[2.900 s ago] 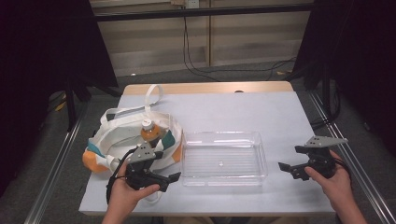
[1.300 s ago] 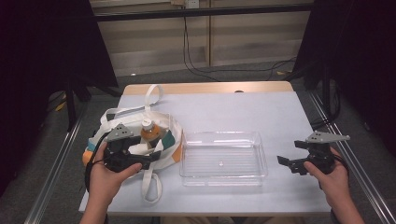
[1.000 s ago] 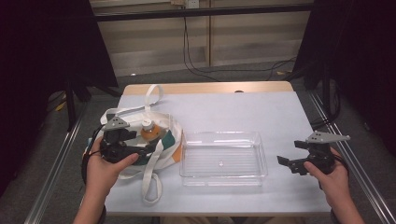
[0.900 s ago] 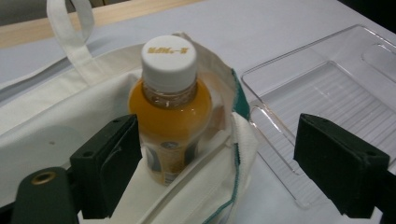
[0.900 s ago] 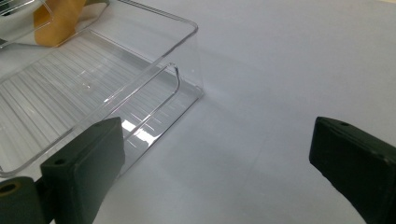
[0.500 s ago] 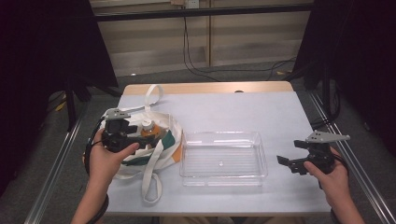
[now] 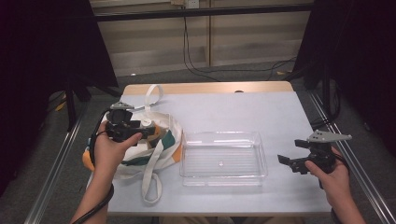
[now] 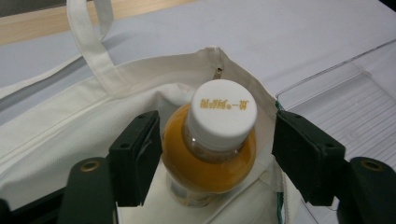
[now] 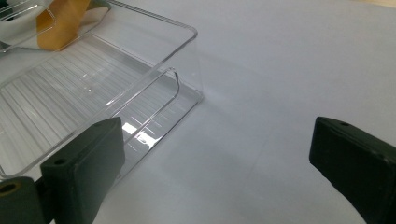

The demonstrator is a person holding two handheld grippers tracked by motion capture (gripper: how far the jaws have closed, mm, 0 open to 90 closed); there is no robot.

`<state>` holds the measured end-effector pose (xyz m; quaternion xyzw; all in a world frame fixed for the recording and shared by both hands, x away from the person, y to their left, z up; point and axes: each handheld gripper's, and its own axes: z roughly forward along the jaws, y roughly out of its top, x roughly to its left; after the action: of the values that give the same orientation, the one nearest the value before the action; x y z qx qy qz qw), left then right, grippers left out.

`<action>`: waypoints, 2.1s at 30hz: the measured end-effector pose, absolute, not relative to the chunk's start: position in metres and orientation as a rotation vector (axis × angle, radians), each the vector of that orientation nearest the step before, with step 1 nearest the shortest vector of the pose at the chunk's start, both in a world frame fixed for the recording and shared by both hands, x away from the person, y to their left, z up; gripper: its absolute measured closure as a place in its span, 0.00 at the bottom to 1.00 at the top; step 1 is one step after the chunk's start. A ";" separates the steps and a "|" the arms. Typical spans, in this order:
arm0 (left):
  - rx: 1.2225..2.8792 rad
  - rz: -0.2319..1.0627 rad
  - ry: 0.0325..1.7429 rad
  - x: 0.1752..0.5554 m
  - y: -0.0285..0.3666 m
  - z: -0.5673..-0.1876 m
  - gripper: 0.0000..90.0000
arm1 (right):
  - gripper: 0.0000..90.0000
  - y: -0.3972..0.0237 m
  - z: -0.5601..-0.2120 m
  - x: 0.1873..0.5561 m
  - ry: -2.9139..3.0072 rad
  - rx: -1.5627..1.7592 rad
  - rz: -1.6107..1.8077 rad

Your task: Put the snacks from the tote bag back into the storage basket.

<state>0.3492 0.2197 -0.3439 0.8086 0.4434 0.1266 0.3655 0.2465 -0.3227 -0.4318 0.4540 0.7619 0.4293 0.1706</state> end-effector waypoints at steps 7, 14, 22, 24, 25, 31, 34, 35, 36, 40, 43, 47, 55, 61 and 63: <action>2.121 0.349 1.144 0.353 0.218 -0.339 0.45 | 0.03 -0.322 -0.432 0.247 2.167 1.286 1.225; 2.158 0.342 1.149 0.358 0.216 -0.336 0.53 | 0.03 -0.324 -0.431 0.247 2.155 1.291 1.235; 2.167 0.321 1.173 0.361 0.211 -0.335 0.58 | 0.03 -0.325 -0.430 0.247 2.154 1.287 1.237; 2.170 0.303 1.178 0.362 0.210 -0.335 0.59 | 0.03 -0.325 -0.430 0.247 2.154 1.287 1.240; 2.176 0.300 1.178 0.363 0.210 -0.335 0.59 | 0.03 -0.324 -0.430 0.246 2.154 1.288 1.239; 2.206 0.291 1.184 0.365 0.207 -0.331 0.61 | 0.03 -0.324 -0.430 0.247 2.156 1.290 1.238; 2.289 0.312 1.163 0.367 0.202 -0.326 0.65 | 0.03 -0.324 -0.430 0.247 2.158 1.287 1.237; 2.312 0.301 1.160 0.368 0.201 -0.324 0.65 | 0.03 -0.324 -0.430 0.247 2.158 1.288 1.238; 2.312 0.301 1.160 0.368 0.201 -0.324 0.65 | 0.03 -0.324 -0.430 0.247 2.159 1.287 1.240; 2.348 0.287 1.182 0.371 0.197 -0.321 0.66 | 0.03 -0.323 -0.430 0.247 2.163 1.283 1.240; 2.374 0.267 1.195 0.373 0.195 -0.319 0.66 | 0.03 -0.323 -0.430 0.247 2.164 1.285 1.235; 2.401 0.249 1.206 0.375 0.193 -0.317 0.66 | 0.03 -0.322 -0.431 0.248 2.166 1.279 1.235; 2.422 0.214 1.246 0.379 0.190 -0.313 0.66 | 0.03 -0.321 -0.431 0.248 2.175 1.273 1.232; 2.453 0.183 1.252 0.381 0.189 -0.309 0.66 | 0.03 -0.320 -0.431 0.248 2.175 1.273 1.232; 2.458 0.182 1.248 0.381 0.189 -0.305 0.66 | 0.03 -0.320 -0.431 0.248 2.174 1.275 1.232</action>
<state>0.3807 0.1891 -0.3051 0.8738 0.4436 0.0648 0.1885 0.2481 -0.3204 -0.4311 0.4480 0.7641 0.4329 0.1673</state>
